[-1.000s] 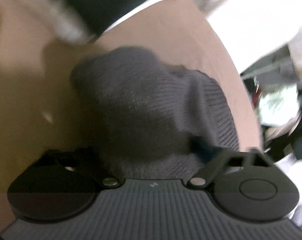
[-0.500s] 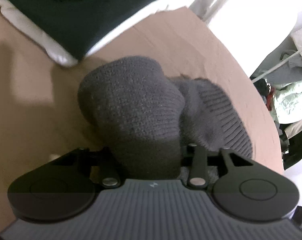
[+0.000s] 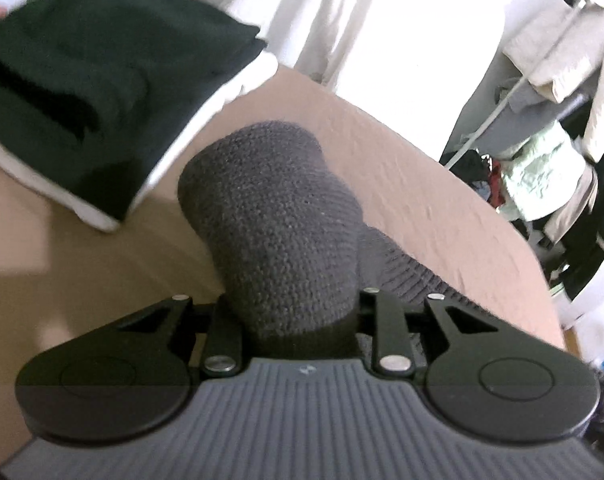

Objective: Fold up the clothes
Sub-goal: 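Carry the sweater bundle with both grippers toward the folded clothes stack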

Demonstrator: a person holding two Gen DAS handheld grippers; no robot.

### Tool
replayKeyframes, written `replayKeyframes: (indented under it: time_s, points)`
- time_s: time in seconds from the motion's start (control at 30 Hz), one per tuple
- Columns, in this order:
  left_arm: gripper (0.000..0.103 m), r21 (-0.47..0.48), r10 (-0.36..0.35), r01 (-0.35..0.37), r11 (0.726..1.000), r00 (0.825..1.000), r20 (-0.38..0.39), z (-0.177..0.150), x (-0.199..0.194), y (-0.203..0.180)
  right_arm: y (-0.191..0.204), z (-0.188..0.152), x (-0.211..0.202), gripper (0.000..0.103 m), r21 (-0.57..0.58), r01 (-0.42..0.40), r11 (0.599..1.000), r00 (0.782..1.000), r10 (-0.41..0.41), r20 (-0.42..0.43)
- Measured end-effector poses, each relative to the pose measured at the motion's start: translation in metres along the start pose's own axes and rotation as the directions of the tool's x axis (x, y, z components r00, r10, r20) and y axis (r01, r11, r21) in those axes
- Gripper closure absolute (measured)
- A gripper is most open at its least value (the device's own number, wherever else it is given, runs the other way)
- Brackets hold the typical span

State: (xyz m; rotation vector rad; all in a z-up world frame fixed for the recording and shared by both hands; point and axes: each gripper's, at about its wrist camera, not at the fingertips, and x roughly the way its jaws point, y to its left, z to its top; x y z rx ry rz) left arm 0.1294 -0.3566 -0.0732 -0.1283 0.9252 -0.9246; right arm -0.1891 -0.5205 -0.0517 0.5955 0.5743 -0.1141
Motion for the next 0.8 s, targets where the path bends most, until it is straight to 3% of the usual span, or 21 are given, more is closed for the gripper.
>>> replayKeyframes:
  time_s: [0.17,0.3,0.37,0.47,0.53,0.6,0.7,0.73,0.8]
  points:
    - [0.077,0.016,0.056,-0.058,0.998,0.995,0.079,0.034,-0.057,0.009,0.035,0.030,0.012,0.056,-0.058,-0.137,0.989,0.990,0.139,0.031]
    - [0.077,0.078,0.089,-0.102,0.992,0.985,0.148,0.110,-0.109,0.013,0.065,0.070,0.027,0.056,-0.142,-0.248,0.958,0.964,0.258,0.058]
    - [0.077,0.178,0.172,-0.209,0.962,0.964,0.202,0.159,-0.128,0.009,0.084,0.104,0.038,0.056,-0.200,-0.305,0.931,0.940,0.328,0.090]
    - [0.076,0.307,0.321,-0.409,0.860,0.899,0.298,0.230,-0.135,-0.007,0.114,0.151,0.073,0.056,-0.211,-0.375,0.903,0.905,0.405,0.127]
    - [0.072,0.348,0.372,-0.474,0.809,0.871,0.321,0.283,-0.120,-0.007,0.135,0.172,0.114,0.056,-0.227,-0.358,0.906,0.900,0.399,0.172]
    - [0.055,0.434,0.419,-0.520,0.736,0.853,0.312,0.325,-0.085,0.000,0.130,0.159,0.160,0.055,-0.148,-0.310,0.939,0.924,0.335,0.187]
    - [0.038,0.404,0.577,-0.618,0.675,0.783,0.233,0.352,-0.037,0.035,0.122,0.139,0.230,0.053,-0.026,-0.234,0.972,0.952,0.234,0.198]
    - [0.038,0.380,0.611,-0.640,0.668,0.763,0.209,0.356,-0.026,0.046,0.119,0.132,0.253,0.053,0.015,-0.207,0.978,0.960,0.200,0.199]
    - [0.038,0.273,0.605,-0.631,0.726,0.775,0.182,0.344,-0.024,0.070,0.114,0.119,0.299,0.053,0.097,-0.152,0.984,0.972,0.131,0.195]
